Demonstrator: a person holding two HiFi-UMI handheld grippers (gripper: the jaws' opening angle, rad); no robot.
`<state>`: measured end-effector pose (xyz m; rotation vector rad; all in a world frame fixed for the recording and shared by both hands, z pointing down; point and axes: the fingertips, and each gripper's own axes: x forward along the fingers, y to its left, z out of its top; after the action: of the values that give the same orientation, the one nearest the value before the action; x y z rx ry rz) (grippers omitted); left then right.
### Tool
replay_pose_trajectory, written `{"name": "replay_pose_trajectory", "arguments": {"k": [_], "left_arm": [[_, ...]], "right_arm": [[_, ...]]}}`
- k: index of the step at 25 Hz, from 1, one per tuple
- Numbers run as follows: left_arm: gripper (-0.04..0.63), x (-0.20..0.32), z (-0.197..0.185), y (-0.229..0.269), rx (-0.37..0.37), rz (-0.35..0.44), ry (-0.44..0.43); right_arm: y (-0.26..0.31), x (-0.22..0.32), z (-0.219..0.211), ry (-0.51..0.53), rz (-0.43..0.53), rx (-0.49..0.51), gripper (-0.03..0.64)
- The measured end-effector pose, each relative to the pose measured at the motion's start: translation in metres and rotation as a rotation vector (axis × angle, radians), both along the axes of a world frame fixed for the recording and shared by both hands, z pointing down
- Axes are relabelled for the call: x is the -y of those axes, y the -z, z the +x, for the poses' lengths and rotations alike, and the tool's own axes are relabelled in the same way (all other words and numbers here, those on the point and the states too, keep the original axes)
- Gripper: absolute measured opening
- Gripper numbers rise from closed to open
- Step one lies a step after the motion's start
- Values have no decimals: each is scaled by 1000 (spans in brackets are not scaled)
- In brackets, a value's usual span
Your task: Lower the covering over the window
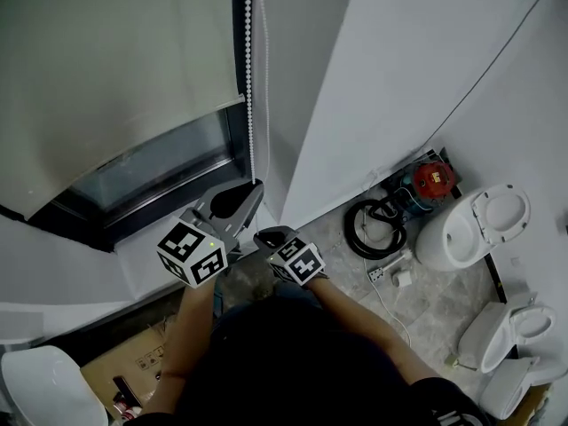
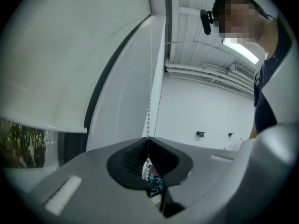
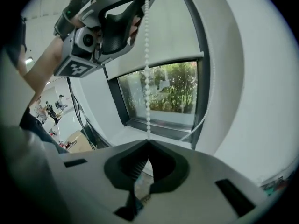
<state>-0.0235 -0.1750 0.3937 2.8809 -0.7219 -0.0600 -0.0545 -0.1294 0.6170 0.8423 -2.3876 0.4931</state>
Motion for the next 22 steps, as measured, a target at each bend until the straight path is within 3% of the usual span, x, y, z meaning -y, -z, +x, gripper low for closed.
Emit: {"name": "replay_pose_trajectory", "arguments": {"k": [5, 9, 15, 22], "left_arm": [[15, -4, 6, -61, 59, -131, -10], [15, -5, 7, -84, 69, -173, -6], [15, 3, 6, -89, 52, -166, 22], [15, 7, 1, -89, 45, -130, 66]], "right_arm": [[-54, -31, 20, 53, -129, -167, 12], [-58, -29, 26, 60, -125, -183, 14], [9, 0, 37, -103, 3, -7, 75], [129, 26, 78, -337, 312, 159, 77]]}}
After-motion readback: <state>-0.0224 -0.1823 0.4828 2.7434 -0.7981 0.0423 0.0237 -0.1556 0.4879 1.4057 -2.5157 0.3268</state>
